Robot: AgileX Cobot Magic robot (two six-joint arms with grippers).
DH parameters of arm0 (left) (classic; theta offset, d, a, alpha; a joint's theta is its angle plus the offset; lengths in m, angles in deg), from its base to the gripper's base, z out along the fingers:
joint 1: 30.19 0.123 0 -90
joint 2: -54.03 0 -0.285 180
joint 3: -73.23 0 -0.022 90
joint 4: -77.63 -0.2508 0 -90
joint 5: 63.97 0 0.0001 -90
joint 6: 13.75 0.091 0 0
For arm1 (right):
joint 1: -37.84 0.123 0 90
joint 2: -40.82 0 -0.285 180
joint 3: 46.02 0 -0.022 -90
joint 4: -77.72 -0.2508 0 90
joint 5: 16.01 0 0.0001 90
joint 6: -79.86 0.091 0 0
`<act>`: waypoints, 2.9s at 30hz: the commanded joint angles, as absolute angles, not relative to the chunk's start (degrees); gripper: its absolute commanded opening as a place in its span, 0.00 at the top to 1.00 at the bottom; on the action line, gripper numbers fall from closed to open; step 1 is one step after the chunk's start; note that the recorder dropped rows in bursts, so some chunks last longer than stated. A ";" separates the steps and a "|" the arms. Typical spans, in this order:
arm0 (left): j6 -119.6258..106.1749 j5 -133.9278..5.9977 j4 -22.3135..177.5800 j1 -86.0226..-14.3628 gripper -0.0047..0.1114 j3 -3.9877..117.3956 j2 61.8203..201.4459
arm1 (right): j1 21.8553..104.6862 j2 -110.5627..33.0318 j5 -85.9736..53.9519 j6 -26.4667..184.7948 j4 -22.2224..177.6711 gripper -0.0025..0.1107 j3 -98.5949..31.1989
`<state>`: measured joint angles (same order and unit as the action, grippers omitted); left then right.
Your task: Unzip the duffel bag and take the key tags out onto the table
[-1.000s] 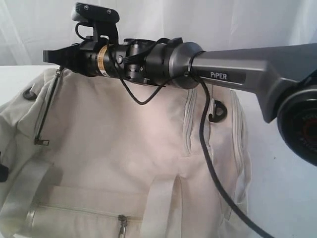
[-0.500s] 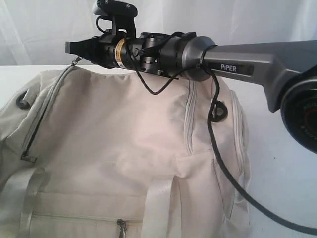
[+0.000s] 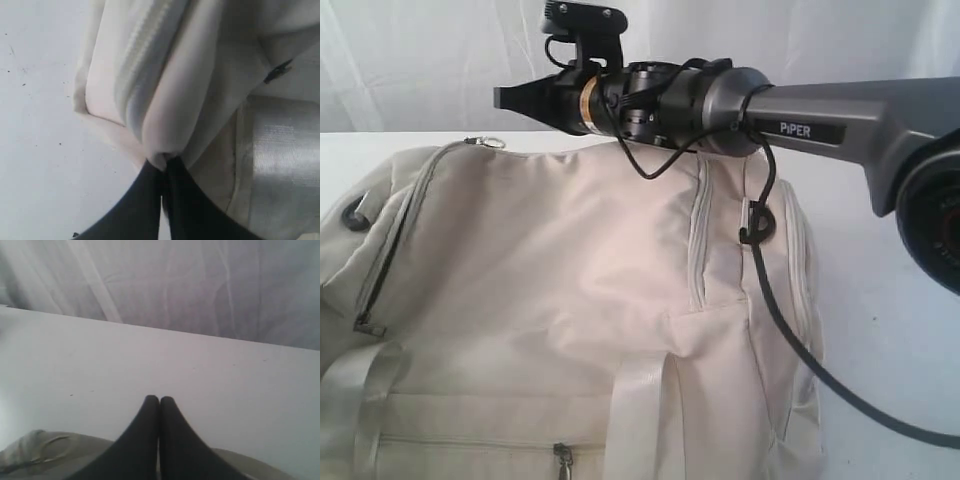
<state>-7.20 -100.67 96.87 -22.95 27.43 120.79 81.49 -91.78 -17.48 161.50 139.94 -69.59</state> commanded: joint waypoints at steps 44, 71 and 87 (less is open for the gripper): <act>6.72 -99.01 115.94 -22.93 0.39 52.70 122.16 | 79.89 -82.41 -52.06 197.66 177.67 0.98 -53.26; 31.95 -94.21 120.39 -37.61 0.88 60.56 157.61 | 72.01 -74.20 -67.97 192.91 177.67 0.98 -42.74; 33.59 -102.59 121.20 -37.61 0.96 53.21 157.12 | 67.79 -78.54 -63.48 199.80 177.67 0.49 -59.10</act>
